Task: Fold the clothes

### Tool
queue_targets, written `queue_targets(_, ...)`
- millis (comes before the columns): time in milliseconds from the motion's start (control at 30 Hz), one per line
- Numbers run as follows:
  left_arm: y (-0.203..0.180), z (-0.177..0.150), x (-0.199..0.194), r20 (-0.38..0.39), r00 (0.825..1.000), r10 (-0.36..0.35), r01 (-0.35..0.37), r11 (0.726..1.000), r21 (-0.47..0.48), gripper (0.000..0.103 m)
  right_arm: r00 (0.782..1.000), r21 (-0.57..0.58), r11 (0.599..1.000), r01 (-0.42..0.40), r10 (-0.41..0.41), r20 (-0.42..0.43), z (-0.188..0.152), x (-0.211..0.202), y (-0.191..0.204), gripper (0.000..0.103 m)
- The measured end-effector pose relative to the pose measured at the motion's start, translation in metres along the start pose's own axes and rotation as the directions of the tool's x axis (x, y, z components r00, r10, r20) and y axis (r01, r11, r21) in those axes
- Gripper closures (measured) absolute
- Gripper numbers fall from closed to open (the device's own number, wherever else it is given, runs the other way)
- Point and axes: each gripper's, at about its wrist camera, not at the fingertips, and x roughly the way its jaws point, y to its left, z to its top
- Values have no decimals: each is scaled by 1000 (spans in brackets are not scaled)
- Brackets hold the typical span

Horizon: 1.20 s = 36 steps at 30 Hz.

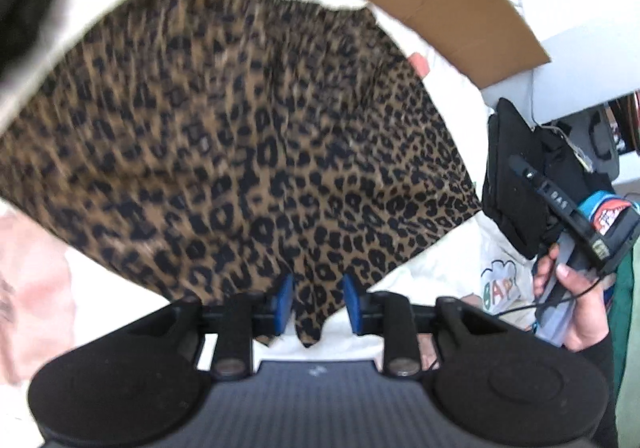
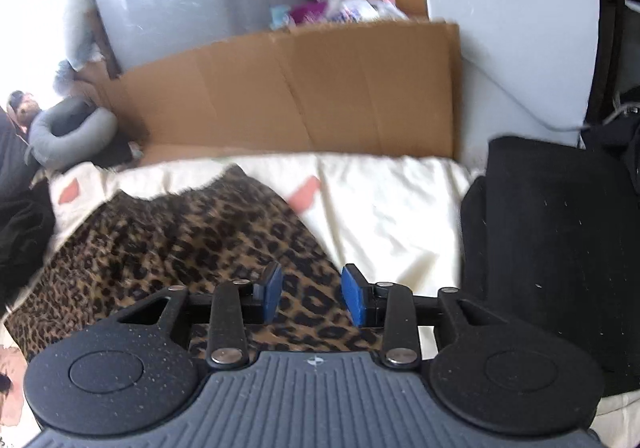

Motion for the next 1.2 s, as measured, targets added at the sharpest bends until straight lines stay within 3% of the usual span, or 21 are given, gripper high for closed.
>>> queue_targets(100,-10,13,-28,46,997,62,-63,998,23,69,998,3,998,-58,58,-8,-3,-3,10,60)
queue_targets(167,-15,18,-46,76,992,97,-100,994,36,61,995,-26,995,-99,99,-8,-4,-5,17,60)
queue_targets(267,-24,26,-60,100,986,136,-142,988,55,60,991,-88,987,-136,137,0,-5,-10,26,60)
queue_targets(433,-21,45,-55,150,982,118,-127,990,55,60,989,-101,984,-149,148,-16,-4,-4,28,60)
queue_targets(600,-13,68,-24,186,976,110,-128,988,83,61,992,-135,983,-122,118,-40,-5,9,27,60)
queue_targets(700,-5,81,-1,206,976,70,-85,994,67,69,994,-141,986,-93,85,-65,-5,22,23,60)
queue_targets(800,0,95,24,229,973,42,-65,993,96,70,993,-151,984,-92,80,-84,-5,36,23,60)
queue_targets(900,9,106,46,240,970,33,-59,993,101,79,992,-161,983,-89,72,-106,-6,52,26,60)
queue_targets(1200,43,117,104,238,970,43,-73,990,120,80,985,-267,961,-78,33,-170,-13,99,48,60)
